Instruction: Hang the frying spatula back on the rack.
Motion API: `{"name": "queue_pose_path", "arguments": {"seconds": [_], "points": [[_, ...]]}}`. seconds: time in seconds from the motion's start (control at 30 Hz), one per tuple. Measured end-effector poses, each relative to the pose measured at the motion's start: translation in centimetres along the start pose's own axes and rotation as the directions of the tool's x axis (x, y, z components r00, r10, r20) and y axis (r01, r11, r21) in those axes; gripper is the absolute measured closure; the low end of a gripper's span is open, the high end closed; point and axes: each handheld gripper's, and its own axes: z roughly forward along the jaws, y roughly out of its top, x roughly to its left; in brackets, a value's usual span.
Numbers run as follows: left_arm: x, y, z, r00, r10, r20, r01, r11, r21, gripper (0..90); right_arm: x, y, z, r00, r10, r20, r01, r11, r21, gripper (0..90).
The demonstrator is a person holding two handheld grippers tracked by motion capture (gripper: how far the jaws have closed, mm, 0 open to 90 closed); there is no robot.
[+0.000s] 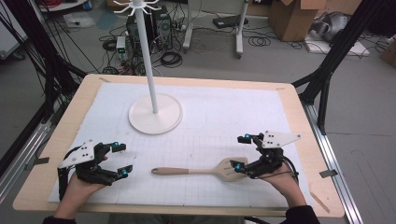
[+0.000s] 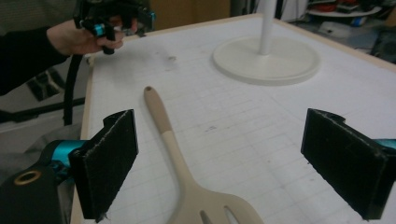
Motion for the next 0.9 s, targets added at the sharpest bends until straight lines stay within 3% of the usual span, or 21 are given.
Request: {"name": "queue_pose_path", "arguments": {"seconds": [0.23,0.43,0.6,0.7,0.9], "points": [[0.0,0.0,-0.1,1.0,-0.006,0.007,0.006,1.0,-0.004,18.6,0.3,0.9,2.3,0.9983,-0.022,-0.055,0.024,0.998,0.055,10.1],[0.0,-0.1,0.1,0.9998,-0.008,0.017,0.008,1.0,-0.001,18.6,0.6,1.4,4.9,0.9944,-0.03,-0.101,0.043,0.99,0.134,12.6],[0.0,-0.1,0.2,0.9997,-0.005,0.025,0.004,1.0,0.009,18.6,0.8,1.6,6.7,0.9902,-0.041,-0.134,0.068,0.976,0.206,15.2],[-0.1,-0.2,0.3,0.9996,-0.007,0.028,0.007,0.9999,0.011,18.7,0.9,1.4,7.9,0.9889,-0.053,-0.139,0.09,0.957,0.277,16.1],[-0.1,-0.2,0.4,0.9994,-0.007,0.033,0.006,0.9999,0.016,18.7,0.8,1.1,8.5,0.9889,-0.058,-0.137,0.1,0.94,0.326,18.8]]}}
